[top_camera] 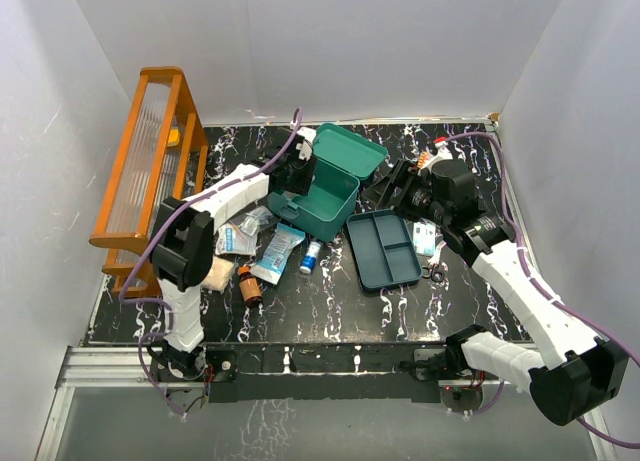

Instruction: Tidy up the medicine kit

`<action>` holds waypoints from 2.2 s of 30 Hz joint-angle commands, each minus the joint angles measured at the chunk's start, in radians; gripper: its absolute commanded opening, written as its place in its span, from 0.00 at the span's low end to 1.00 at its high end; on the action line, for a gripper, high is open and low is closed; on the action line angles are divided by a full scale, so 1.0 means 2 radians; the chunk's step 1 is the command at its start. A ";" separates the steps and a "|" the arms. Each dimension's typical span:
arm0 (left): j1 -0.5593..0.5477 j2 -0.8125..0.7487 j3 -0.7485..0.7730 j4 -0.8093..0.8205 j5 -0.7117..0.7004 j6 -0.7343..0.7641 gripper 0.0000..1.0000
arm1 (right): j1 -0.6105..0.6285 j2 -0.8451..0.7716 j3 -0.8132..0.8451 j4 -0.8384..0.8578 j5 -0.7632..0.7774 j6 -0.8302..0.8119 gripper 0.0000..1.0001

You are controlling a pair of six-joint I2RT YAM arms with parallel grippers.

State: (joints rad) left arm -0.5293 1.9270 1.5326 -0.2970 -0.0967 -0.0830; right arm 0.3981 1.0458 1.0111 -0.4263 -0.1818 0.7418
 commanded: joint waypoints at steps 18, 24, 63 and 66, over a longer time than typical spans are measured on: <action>0.001 0.064 0.039 0.033 -0.085 0.050 0.36 | -0.001 -0.007 -0.015 0.008 0.022 -0.021 0.69; -0.006 0.088 0.062 0.023 -0.121 0.049 0.36 | -0.001 -0.005 -0.015 0.006 0.024 -0.026 0.69; -0.012 0.042 0.035 0.055 -0.163 0.057 0.54 | -0.001 -0.012 -0.017 -0.005 0.044 -0.028 0.69; -0.012 0.030 0.035 0.053 -0.157 0.050 0.53 | -0.001 -0.012 -0.021 -0.003 0.044 -0.029 0.69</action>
State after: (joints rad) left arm -0.5518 2.0964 1.6028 -0.1932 -0.4244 0.0322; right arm 0.3981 1.0420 0.9833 -0.4618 -0.1070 0.7002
